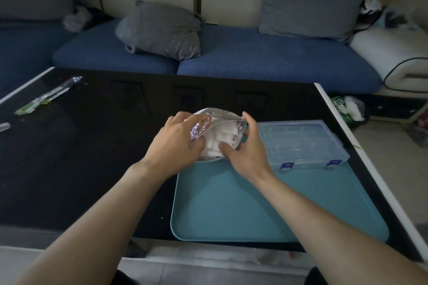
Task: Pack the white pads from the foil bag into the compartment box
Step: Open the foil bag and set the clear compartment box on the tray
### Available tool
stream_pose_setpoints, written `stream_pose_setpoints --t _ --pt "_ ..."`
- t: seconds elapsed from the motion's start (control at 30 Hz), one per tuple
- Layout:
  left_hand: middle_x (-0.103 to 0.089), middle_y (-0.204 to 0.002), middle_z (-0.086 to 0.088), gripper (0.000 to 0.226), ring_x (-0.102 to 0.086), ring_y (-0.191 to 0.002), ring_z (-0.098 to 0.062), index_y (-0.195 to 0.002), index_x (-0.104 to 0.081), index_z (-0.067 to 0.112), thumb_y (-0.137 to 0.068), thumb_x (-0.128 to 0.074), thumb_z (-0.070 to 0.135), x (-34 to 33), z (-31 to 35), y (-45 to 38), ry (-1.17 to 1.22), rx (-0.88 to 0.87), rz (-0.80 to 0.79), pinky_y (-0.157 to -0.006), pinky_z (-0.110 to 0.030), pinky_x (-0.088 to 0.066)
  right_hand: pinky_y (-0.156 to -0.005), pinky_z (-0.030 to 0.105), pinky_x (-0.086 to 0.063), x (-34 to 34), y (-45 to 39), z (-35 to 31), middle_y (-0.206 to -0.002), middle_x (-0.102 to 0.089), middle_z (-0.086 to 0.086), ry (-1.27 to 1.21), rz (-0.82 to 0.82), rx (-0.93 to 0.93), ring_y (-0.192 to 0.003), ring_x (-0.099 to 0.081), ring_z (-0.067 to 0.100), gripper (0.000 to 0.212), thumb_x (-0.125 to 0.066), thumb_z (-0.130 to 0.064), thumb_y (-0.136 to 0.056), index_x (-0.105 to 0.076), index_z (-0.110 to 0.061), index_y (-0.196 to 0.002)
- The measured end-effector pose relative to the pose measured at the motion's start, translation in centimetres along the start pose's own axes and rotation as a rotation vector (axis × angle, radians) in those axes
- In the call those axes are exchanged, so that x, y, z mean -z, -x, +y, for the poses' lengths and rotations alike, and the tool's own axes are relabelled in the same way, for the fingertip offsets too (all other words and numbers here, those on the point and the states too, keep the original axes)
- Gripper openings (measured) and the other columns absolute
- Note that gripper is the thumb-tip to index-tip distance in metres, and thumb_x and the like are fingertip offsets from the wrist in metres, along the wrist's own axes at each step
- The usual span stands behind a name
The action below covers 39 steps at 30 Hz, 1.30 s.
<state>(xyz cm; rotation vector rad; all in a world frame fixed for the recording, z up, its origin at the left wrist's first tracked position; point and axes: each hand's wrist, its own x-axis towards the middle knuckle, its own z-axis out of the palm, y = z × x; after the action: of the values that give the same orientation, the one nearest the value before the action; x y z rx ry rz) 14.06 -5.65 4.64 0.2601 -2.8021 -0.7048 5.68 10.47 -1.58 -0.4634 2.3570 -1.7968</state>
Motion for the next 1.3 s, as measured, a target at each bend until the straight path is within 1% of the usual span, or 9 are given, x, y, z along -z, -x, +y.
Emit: stream_pose_setpoints --t 0.07,0.2,0.37,0.5,0.7,0.87,1.0,1.17,1.3 --pt "-0.052 -0.129 -0.001 0.048 -0.048 -0.120 -0.023 -0.140 -0.051 0.031 -0.092 -0.060 0.031 -0.2 0.3 -0.2 0.002 -0.003 0.042 -0.101 -0.040 -0.041 -0.085 0.011 -0.047 -0.5 0.5 0.0 -0.121 -0.060 -0.007 0.015 0.133 0.067 -0.104 -0.062 0.008 0.073 -0.082 -0.011 -0.078 -0.039 -0.026 -0.134" --pt "-0.054 -0.121 -0.001 0.038 -0.045 -0.116 -0.023 -0.134 -0.059 0.030 -0.097 -0.054 0.037 -0.6 0.2 -0.4 0.010 0.019 0.146 -0.100 -0.035 -0.033 -0.086 0.005 -0.036 -2.2 1.1 0.0 -0.119 -0.056 -0.002 0.008 0.243 0.205 -0.103 -0.051 -0.005 0.049 -0.077 -0.006 -0.080 -0.049 -0.025 -0.115" --pt "-0.065 -0.093 -0.006 0.021 -0.059 -0.094 -0.026 -0.107 -0.075 0.016 -0.096 -0.059 0.025 -1.1 -0.8 -1.0 0.121 0.005 0.361 -0.085 -0.044 -0.048 -0.085 -0.005 -0.030 -3.2 1.0 0.6 -0.131 -0.050 0.004 0.121 0.041 0.154 -0.101 -0.046 -0.004 0.041 -0.065 -0.005 -0.090 -0.062 -0.020 -0.128" --pt "-0.061 -0.109 -0.004 0.029 -0.055 -0.105 -0.025 -0.120 -0.069 0.018 -0.095 -0.060 0.028 -1.5 -1.1 -1.4 0.104 0.001 0.371 -0.094 -0.043 -0.045 -0.084 -0.010 -0.025 -2.8 0.4 0.5 -0.137 -0.043 0.001 0.216 -0.133 0.079 -0.118 -0.049 0.011 0.052 -0.059 -0.007 -0.093 -0.055 -0.023 -0.142" --pt "-0.027 -0.160 -0.010 0.060 -0.017 -0.150 -0.031 -0.153 -0.034 0.022 -0.097 -0.049 0.035 -4.2 -2.0 -2.1 -0.091 -0.017 0.133 -0.122 -0.049 -0.013 -0.103 0.009 -0.020 -1.3 -0.4 -0.5 -0.155 -0.027 0.012 0.353 -0.260 0.039 -0.142 -0.037 0.027 0.051 -0.049 -0.010 -0.100 -0.044 -0.017 -0.150" --pt "-0.012 -0.163 -0.017 0.064 0.000 -0.152 -0.034 -0.157 -0.022 0.026 -0.099 -0.044 0.040 -6.2 -0.3 -2.4 -0.238 0.067 0.145 -0.121 -0.055 0.004 -0.088 0.026 -0.046 0.6 0.1 -0.8 -0.123 -0.056 0.007 0.363 -0.089 -0.102 -0.103 -0.065 0.026 0.027 -0.050 -0.020 -0.098 -0.056 -0.020 -0.124" --pt "-0.006 -0.163 -0.018 0.067 0.001 -0.151 -0.038 -0.156 -0.019 0.029 -0.095 -0.045 0.042 -7.2 1.5 -2.3 -0.248 0.138 0.092 -0.119 -0.060 0.000 -0.072 0.041 -0.063 0.9 0.9 -0.4 -0.080 -0.072 0.011 -0.026 -0.164 -0.326 -0.062 -0.072 0.027 0.024 -0.056 -0.007 -0.095 -0.049 -0.013 -0.117" --pt "-0.031 -0.153 -0.010 0.066 -0.026 -0.141 -0.034 -0.153 -0.025 0.034 -0.092 -0.049 0.043 -6.4 1.8 -2.5 -0.185 0.167 0.014 -0.113 -0.056 -0.023 -0.082 0.041 -0.061 -0.6 1.8 0.9 -0.084 -0.076 0.002 0.006 -0.135 -0.249 -0.073 -0.075 0.022 0.029 -0.060 -0.001 -0.086 -0.057 -0.026 -0.100" --pt "-0.033 -0.155 -0.005 0.065 -0.027 -0.142 -0.032 -0.153 -0.026 0.036 -0.092 -0.048 0.042 -5.7 0.6 -2.7 -0.010 0.209 -0.076 -0.116 -0.053 -0.022 -0.080 0.034 -0.052 -1.3 1.5 0.4 -0.093 -0.067 0.000 0.221 -0.119 -0.067 -0.087 -0.066 0.026 0.032 -0.056 -0.007 -0.088 -0.069 -0.019 -0.115"
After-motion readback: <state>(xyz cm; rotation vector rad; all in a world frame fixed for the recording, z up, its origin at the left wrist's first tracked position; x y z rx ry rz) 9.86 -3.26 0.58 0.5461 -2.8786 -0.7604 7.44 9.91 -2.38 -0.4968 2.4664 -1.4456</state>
